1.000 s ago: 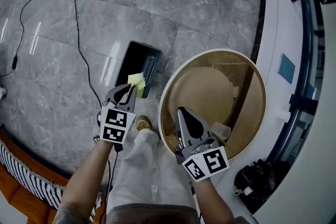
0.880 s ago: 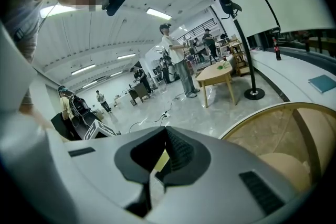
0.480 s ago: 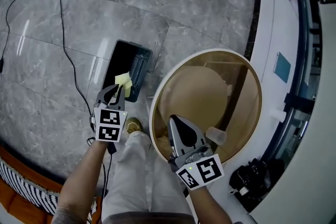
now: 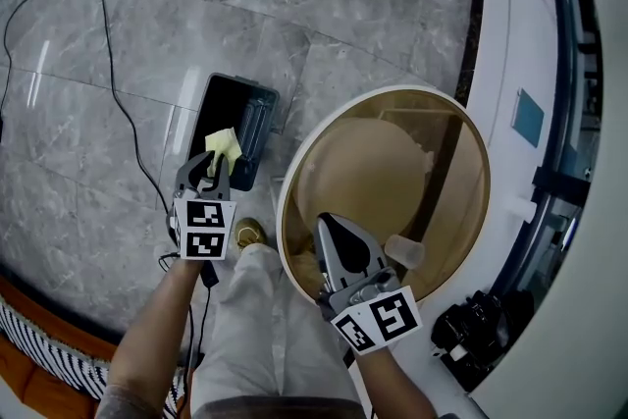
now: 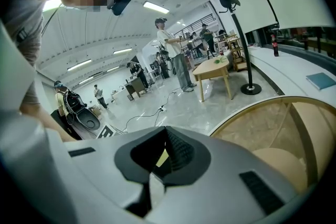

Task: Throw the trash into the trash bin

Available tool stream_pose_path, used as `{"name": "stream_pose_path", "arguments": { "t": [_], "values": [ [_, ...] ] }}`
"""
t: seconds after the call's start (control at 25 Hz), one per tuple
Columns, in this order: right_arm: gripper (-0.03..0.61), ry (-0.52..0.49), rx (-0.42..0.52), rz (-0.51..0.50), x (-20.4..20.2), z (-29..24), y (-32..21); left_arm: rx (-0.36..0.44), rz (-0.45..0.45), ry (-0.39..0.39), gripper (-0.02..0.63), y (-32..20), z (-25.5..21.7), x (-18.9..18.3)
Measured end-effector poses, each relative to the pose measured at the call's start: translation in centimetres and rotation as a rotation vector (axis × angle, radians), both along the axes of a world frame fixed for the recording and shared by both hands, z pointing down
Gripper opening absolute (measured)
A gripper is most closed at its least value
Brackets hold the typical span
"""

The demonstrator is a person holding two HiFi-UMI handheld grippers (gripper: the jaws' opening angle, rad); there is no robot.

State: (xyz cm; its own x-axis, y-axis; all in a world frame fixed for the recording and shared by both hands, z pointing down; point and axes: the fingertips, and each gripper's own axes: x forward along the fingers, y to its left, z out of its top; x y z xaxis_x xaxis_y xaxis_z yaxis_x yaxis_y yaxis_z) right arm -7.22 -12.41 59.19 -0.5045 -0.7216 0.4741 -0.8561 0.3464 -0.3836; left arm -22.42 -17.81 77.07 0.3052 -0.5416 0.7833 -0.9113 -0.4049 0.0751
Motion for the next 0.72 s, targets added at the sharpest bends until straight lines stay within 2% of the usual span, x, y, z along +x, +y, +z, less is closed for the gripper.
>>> {"name": "stream_pose_path", "arguments": {
  "t": [0.12,0.2,0.72],
  "values": [
    [0.017,0.002,-0.006,-0.001,0.2,0.2,0.0,-0.014,-0.007,0.01,0.172,-0.1,0.4,0.1],
    [0.017,0.002,-0.008,0.0,0.2,0.3,-0.1,-0.021,-0.009,0.013,0.191,-0.1,0.7,0.1],
    [0.017,-0.012,0.006,0.005,1.2,-0.7,0.5,-0.036,-0.026,-0.005,0.197,1.5,-0.2,-0.3]
  ]
}}
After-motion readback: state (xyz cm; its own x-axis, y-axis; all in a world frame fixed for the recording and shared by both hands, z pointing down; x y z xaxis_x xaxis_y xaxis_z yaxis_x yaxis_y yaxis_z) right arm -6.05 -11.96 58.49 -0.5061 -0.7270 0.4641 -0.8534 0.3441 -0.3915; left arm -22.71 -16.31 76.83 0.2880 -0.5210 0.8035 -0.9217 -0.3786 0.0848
